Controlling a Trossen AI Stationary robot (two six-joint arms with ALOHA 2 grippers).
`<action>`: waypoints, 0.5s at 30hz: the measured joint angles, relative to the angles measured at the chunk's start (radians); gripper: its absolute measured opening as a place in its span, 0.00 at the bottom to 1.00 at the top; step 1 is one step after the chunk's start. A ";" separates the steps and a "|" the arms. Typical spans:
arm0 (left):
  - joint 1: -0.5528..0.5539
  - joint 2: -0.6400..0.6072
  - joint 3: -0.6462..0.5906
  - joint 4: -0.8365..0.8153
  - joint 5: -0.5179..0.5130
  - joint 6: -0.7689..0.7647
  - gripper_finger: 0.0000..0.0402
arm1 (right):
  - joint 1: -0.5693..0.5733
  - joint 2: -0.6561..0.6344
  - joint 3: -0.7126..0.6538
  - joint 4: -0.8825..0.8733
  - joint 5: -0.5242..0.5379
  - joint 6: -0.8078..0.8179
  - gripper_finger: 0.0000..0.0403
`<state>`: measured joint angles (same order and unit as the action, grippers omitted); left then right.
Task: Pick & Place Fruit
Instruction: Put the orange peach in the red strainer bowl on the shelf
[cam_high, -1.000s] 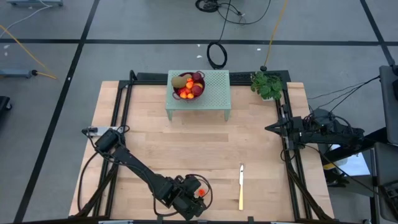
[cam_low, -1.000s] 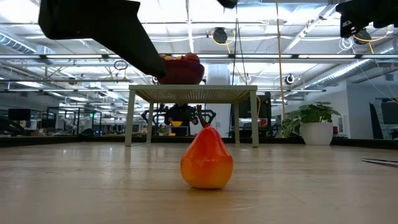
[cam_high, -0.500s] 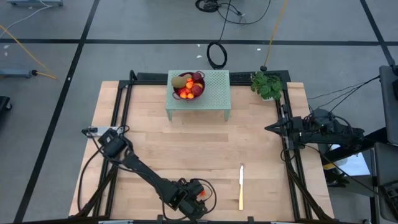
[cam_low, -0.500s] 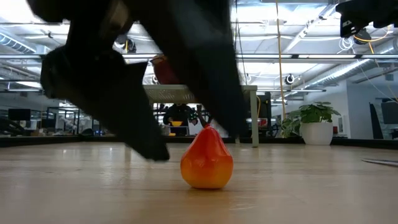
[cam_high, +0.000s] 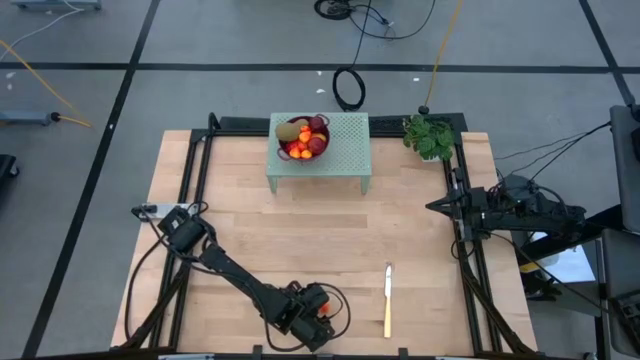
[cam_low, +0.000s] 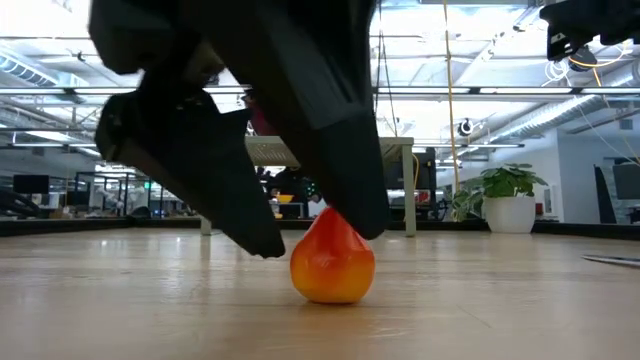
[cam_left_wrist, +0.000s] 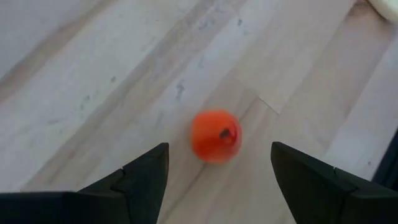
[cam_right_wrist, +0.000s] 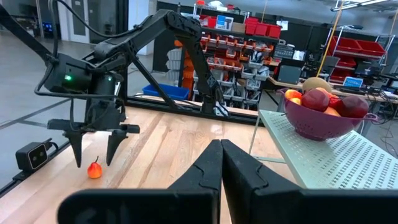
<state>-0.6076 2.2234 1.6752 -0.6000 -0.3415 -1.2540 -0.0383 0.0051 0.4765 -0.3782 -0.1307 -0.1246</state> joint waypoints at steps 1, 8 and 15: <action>0.004 0.000 0.000 -0.001 -0.001 0.001 0.69 | 0.000 0.000 0.000 0.000 0.000 0.000 0.00; 0.025 0.000 0.000 0.002 -0.001 0.077 0.69 | 0.000 0.000 0.000 0.000 0.000 0.000 0.00; 0.034 0.000 0.000 -0.002 0.000 0.128 0.69 | 0.000 0.000 0.000 0.000 0.000 0.000 0.00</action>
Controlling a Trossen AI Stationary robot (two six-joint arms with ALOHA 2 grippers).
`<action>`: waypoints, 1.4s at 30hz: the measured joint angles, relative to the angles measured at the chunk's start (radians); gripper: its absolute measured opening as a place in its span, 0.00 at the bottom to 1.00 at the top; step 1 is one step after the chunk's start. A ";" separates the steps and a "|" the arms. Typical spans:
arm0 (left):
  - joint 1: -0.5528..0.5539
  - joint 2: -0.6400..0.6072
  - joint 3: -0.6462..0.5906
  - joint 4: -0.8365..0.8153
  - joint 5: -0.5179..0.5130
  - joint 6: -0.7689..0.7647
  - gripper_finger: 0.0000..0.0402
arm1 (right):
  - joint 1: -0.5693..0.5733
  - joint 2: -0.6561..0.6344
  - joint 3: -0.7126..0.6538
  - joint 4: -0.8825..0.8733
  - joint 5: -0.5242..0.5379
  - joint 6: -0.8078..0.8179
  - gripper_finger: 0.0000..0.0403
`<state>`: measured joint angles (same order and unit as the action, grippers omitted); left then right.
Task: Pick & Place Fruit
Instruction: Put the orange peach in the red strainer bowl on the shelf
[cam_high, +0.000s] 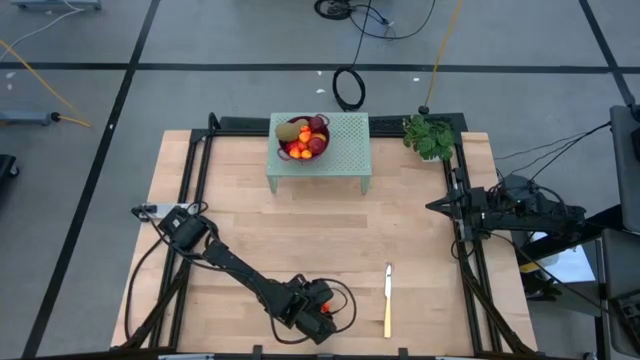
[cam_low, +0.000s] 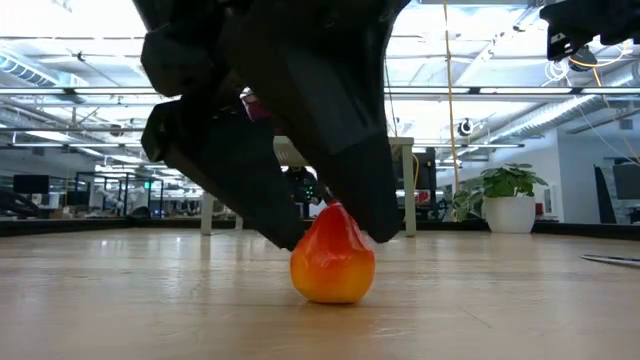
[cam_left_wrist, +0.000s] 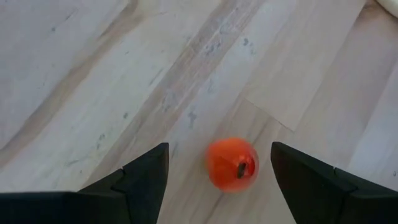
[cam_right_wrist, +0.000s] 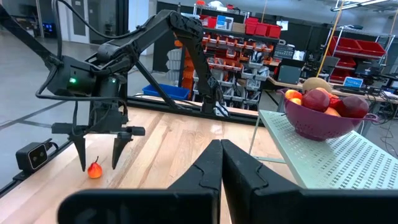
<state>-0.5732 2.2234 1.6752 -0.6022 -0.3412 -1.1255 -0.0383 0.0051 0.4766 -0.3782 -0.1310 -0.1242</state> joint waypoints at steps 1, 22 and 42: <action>0.000 0.006 0.000 0.006 0.000 -0.002 0.69 | 0.000 0.000 0.000 0.000 0.000 0.000 0.00; 0.017 0.033 0.000 0.013 0.036 0.037 0.43 | 0.000 0.000 0.000 -0.001 0.003 0.000 0.00; 0.061 -0.016 -0.002 0.026 0.079 0.032 0.20 | 0.000 0.000 0.000 0.000 0.003 0.000 0.00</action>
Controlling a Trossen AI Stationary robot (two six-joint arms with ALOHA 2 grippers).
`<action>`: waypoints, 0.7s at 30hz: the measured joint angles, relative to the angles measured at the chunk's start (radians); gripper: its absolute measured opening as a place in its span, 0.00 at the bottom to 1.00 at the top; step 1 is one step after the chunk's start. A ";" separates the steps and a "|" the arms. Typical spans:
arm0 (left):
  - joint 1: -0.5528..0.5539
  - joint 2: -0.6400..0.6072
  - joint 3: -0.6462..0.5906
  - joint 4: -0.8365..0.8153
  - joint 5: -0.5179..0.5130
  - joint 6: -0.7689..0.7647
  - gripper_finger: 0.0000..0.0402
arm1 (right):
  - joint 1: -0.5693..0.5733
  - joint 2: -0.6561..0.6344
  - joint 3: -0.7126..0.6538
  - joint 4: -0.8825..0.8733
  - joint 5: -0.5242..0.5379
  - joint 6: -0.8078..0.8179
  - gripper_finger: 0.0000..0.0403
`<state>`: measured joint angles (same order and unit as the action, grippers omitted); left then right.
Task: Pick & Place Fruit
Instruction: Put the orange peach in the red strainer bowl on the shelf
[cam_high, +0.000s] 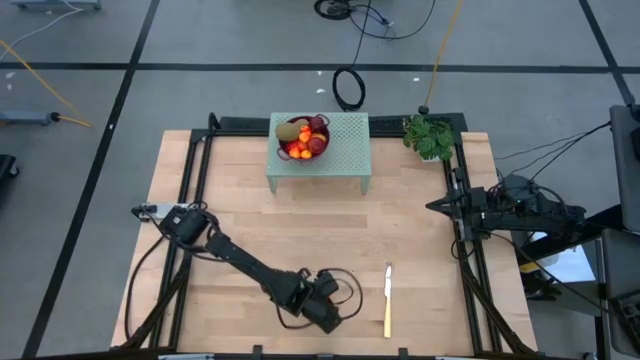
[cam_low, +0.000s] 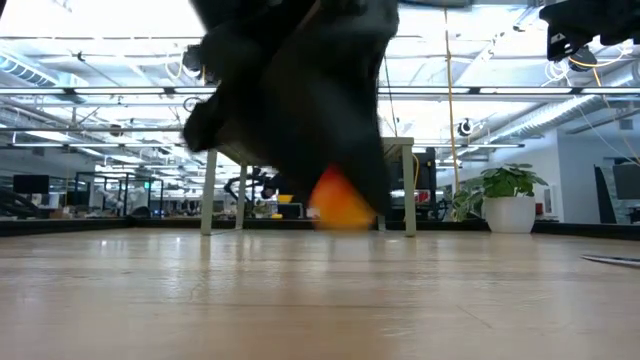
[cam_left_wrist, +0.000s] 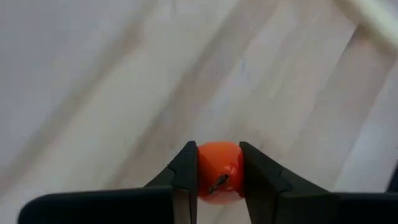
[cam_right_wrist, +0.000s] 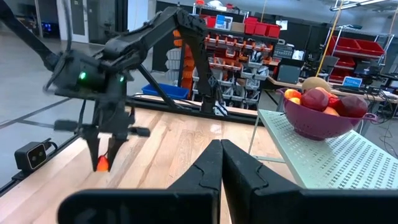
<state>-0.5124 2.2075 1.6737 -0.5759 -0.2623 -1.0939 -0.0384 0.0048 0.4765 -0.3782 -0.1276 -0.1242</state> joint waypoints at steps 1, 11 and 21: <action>0.007 -0.014 0.000 0.000 -0.010 0.014 0.19 | 0.000 0.000 0.000 -0.001 0.000 0.000 0.00; 0.110 -0.204 0.001 -0.025 -0.205 0.258 0.19 | 0.000 0.000 0.000 0.000 0.000 0.000 0.00; 0.239 -0.428 0.002 -0.035 -0.349 0.560 0.20 | 0.000 0.000 0.000 0.000 0.000 0.000 0.00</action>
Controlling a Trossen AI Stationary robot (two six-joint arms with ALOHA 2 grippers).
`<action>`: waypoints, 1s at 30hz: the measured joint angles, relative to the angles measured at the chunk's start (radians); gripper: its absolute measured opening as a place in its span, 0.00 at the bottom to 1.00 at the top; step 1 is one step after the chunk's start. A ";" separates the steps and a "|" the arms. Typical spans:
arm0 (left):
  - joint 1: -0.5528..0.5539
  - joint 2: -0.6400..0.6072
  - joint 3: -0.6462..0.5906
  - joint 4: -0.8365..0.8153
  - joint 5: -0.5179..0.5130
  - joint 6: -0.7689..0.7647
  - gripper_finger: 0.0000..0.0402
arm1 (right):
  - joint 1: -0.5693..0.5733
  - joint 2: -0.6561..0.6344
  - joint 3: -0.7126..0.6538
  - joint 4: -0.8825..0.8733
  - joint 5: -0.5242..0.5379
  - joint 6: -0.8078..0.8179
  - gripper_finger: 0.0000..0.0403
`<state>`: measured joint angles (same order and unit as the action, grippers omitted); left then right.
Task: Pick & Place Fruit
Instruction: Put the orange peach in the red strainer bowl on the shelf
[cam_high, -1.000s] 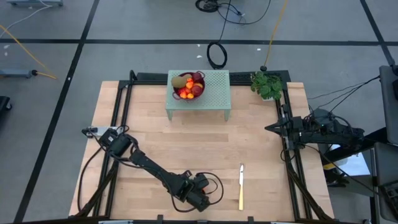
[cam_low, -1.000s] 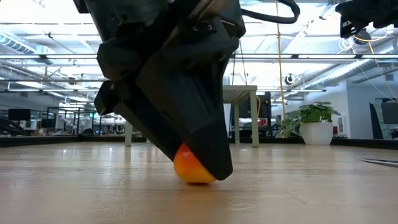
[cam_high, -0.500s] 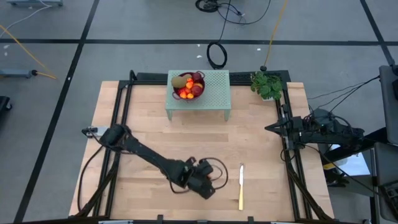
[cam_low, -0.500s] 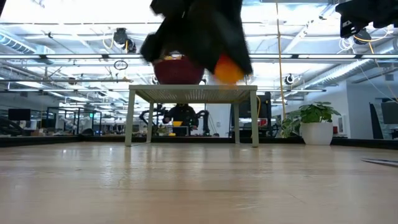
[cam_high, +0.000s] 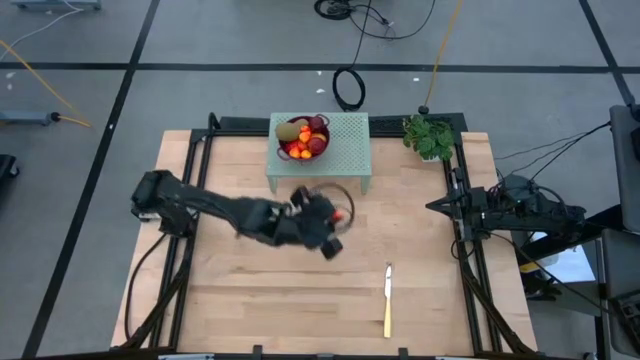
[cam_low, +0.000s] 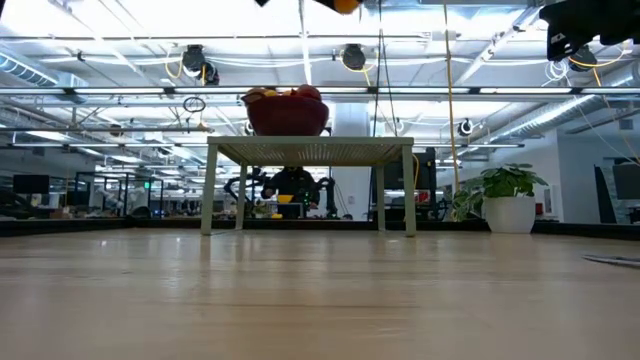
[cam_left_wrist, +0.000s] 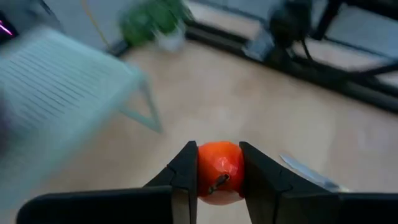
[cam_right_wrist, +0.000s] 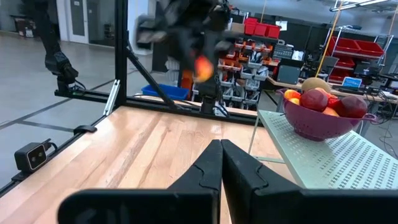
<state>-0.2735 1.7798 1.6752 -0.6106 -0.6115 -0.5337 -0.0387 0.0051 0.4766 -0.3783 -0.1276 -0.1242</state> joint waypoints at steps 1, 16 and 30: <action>0.014 -0.020 0.000 0.000 -0.014 0.025 0.20 | 0.000 0.000 0.000 0.000 0.000 0.000 0.00; 0.305 -0.208 0.000 -0.024 -0.096 0.235 0.19 | 0.000 0.000 0.000 0.000 0.000 0.000 0.00; 0.589 -0.196 0.000 -0.073 0.144 0.329 0.22 | 0.000 0.000 0.000 0.000 0.000 0.000 0.00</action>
<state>0.3151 1.5840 1.6752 -0.6839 -0.4671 -0.2049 -0.0387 0.0051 0.4763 -0.3779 -0.1276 -0.1242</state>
